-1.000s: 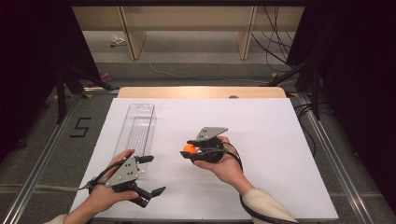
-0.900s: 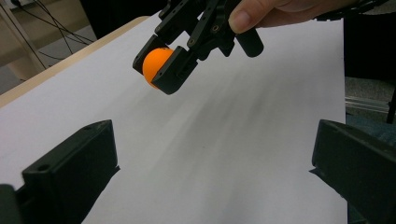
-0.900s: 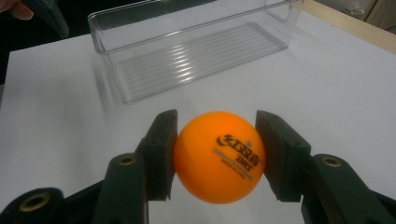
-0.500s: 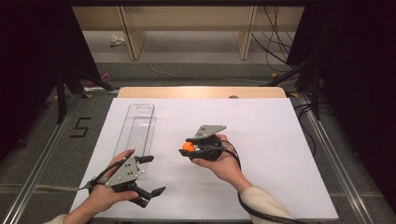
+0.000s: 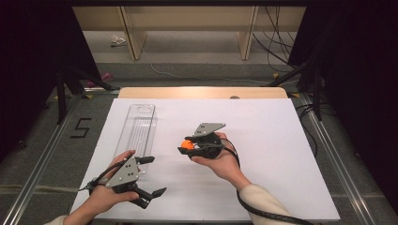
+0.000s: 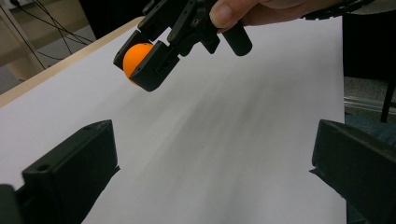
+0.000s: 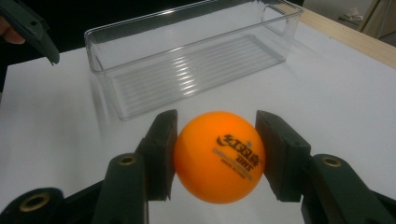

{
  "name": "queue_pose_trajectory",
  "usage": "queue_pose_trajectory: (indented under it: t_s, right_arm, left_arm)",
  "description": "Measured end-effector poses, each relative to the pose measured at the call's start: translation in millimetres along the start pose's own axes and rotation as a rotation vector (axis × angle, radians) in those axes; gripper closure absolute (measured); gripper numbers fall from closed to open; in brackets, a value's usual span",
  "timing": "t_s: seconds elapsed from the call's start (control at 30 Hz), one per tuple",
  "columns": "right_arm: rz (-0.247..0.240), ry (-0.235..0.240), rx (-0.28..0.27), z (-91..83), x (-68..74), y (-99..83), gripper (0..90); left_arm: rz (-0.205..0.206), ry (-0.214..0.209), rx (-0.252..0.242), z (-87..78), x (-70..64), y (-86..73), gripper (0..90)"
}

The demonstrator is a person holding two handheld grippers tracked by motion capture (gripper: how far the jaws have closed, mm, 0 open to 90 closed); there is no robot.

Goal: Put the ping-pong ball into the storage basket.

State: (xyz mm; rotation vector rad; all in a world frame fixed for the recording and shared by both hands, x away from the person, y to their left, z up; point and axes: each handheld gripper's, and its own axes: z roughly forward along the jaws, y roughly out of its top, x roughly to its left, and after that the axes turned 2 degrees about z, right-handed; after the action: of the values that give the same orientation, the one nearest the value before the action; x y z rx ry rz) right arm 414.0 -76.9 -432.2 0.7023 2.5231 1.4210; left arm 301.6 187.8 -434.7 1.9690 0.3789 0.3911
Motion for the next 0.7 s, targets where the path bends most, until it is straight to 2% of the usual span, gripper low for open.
queue_pose_trajectory:
  t_s: [0.7]
  right_arm:
    - [0.007, 0.001, -0.001, 5.7, -3.4, 4.2, 51.5]
  left_arm:
    - [0.002, -0.001, 0.000, 0.1, -0.3, -0.1, 0.0]
